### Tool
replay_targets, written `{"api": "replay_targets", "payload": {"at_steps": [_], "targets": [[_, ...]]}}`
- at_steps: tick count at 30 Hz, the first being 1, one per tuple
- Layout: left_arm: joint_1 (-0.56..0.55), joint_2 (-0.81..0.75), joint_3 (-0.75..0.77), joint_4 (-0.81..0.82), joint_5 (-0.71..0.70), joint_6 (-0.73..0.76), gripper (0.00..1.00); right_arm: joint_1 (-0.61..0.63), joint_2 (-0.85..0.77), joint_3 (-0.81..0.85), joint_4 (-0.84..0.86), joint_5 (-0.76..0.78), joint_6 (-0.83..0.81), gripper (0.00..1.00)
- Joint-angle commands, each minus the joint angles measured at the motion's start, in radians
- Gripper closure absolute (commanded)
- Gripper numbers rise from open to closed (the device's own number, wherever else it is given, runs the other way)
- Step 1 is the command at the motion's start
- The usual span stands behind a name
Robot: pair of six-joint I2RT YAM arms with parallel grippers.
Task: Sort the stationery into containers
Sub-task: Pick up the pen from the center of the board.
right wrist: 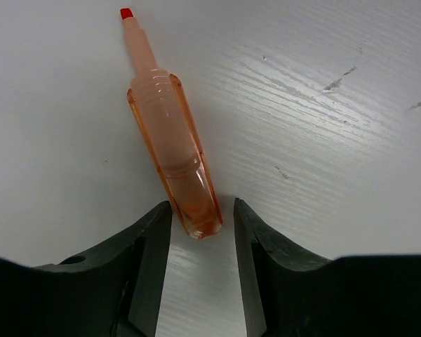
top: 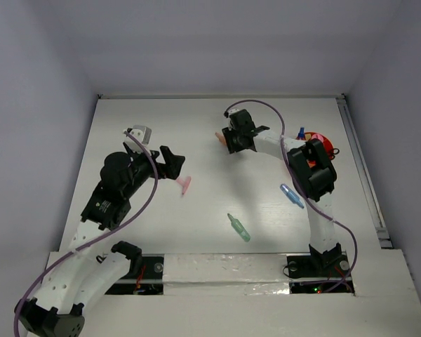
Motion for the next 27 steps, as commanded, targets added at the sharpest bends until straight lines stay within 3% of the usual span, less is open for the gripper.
{"api": "replay_targets", "payload": {"at_steps": [1,3,7,12,20,24,27], "targets": [[0.010,0.001,0.012,0.046,0.023,0.008,0.01,0.003,0.033,-0.003,0.047,-0.032,0.001,0.54],[0.010,0.006,0.012,0.046,0.025,0.008,0.01,-0.007,0.042,0.004,0.050,-0.044,0.002,0.63],[0.010,0.020,0.012,0.049,0.031,0.005,0.01,-0.016,0.053,0.004,0.076,-0.119,0.002,0.71],[0.010,0.052,0.015,0.046,0.036,0.005,0.02,-0.025,0.030,-0.016,0.084,-0.161,0.018,1.00],[0.019,0.096,0.015,0.088,0.078,-0.070,0.07,-0.025,-0.218,-0.153,0.145,-0.216,0.084,1.00],[0.019,0.135,0.006,0.165,0.172,-0.177,0.17,0.002,-0.349,-0.263,0.210,-0.282,0.176,1.00],[-0.002,0.167,-0.034,0.286,0.186,-0.281,0.32,0.045,-0.427,-0.315,0.210,-0.274,0.194,1.00]]}}
